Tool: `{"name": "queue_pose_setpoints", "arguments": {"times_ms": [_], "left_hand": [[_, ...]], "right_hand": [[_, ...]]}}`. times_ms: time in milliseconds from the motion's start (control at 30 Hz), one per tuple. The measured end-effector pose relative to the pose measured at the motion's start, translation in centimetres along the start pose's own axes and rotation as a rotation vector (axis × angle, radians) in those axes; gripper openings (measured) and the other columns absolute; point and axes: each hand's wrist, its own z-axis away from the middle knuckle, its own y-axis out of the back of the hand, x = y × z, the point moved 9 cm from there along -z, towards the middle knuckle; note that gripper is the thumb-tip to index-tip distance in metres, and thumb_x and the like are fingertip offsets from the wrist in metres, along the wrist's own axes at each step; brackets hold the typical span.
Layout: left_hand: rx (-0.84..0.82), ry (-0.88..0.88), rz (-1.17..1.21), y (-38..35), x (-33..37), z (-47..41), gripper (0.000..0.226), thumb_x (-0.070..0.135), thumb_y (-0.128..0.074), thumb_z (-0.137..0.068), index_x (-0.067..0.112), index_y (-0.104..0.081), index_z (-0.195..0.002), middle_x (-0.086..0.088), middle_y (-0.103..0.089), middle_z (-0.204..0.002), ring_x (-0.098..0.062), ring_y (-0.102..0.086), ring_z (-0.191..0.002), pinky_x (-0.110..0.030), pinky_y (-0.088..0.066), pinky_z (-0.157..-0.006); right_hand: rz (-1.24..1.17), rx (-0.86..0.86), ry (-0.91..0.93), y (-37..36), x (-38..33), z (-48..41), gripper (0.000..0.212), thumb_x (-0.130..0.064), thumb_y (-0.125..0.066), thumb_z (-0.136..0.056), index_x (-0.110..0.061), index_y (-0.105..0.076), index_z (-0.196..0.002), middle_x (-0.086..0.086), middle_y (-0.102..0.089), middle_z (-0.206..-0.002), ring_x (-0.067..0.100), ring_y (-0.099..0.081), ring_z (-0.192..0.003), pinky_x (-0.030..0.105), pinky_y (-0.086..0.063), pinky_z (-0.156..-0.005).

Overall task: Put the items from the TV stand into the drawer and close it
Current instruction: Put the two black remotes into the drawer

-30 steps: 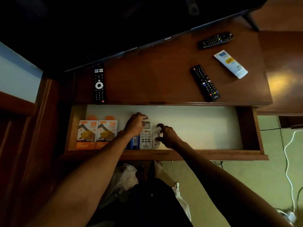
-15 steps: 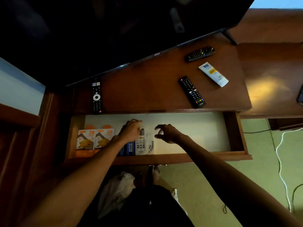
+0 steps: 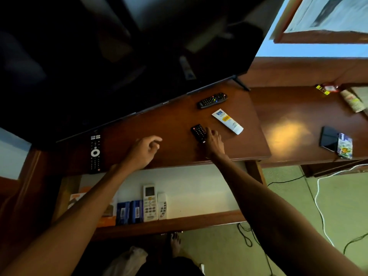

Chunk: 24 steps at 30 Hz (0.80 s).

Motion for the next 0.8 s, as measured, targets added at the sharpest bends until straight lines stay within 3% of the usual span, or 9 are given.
{"name": "queue_pose_setpoints", "arguments": {"times_ms": [100, 300, 400, 533, 633, 800], "left_hand": [[0.049, 0.014, -0.015, 0.7, 0.0, -0.3, 0.030, 0.018, -0.051, -0.098, 0.021, -0.058, -0.127, -0.003, -0.070, -0.108, -0.018, -0.069, -0.074, -0.040, -0.061, -0.062], [0.238, 0.130, -0.028, 3.8, -3.4, 2.9, 0.032, 0.014, -0.054, -0.096, 0.018, -0.059, -0.127, 0.001, -0.068, -0.104, -0.013, -0.064, -0.082, -0.024, -0.053, -0.065], [0.356, 0.223, -0.091, 5.8, -6.8, 6.0, 0.029, 0.018, -0.054, -0.095, 0.021, -0.059, -0.124, 0.000, -0.068, -0.105, -0.019, -0.064, -0.093, -0.037, -0.056, -0.074], [0.455, 0.417, -0.272, 8.5, -11.3, 9.3, 0.034, 0.027, -0.057, -0.092, 0.017, -0.059, -0.124, -0.010, -0.060, -0.124, -0.035, -0.053, -0.115, -0.047, -0.047, -0.093], [0.413, 0.591, -0.328, 9.6, -14.4, 10.4, 0.052, 0.038, -0.060, -0.091, 0.017, -0.050, -0.136, -0.015, -0.048, -0.138, -0.039, -0.044, -0.124, -0.050, -0.041, -0.099], [0.284, 0.745, -0.116, 7.9, -17.9, 10.2, 0.082, 0.048, -0.060, -0.090, 0.016, -0.020, -0.153, -0.021, -0.028, -0.155, -0.041, -0.028, -0.141, -0.053, -0.033, -0.109]], "right_hand": [[-0.005, 0.006, 0.013, -0.9, -0.4, 0.5, 0.075, -0.021, -0.068, -0.080, -0.014, -0.029, -0.144, 0.019, -0.045, -0.134, 0.040, -0.046, -0.122, 0.053, -0.045, -0.095], [-0.052, -0.032, 0.126, -2.6, -3.7, 1.6, 0.087, -0.016, -0.077, -0.074, -0.015, -0.027, -0.146, 0.020, -0.045, -0.136, 0.040, -0.048, -0.122, 0.053, -0.047, -0.095], [-0.106, -0.061, 0.252, -4.0, -7.9, 2.1, 0.086, -0.015, -0.077, -0.077, -0.016, -0.028, -0.147, 0.019, -0.044, -0.141, 0.038, -0.049, -0.124, 0.053, -0.046, -0.100], [-0.091, -0.078, 0.400, -6.1, -14.7, 3.3, 0.075, -0.012, -0.071, -0.081, -0.015, -0.034, -0.146, 0.018, -0.047, -0.138, 0.036, -0.054, -0.118, 0.050, -0.049, -0.100], [-0.078, -0.101, 0.450, -7.6, -18.6, 4.4, 0.075, -0.007, -0.070, -0.081, -0.013, -0.035, -0.146, 0.017, -0.048, -0.137, 0.034, -0.056, -0.117, 0.047, -0.050, -0.101], [-0.074, -0.145, 0.450, -10.2, -21.6, 5.5, 0.072, -0.009, -0.070, -0.082, -0.013, -0.036, -0.144, 0.017, -0.049, -0.136, 0.033, -0.058, -0.114, 0.045, -0.052, -0.097]]}}
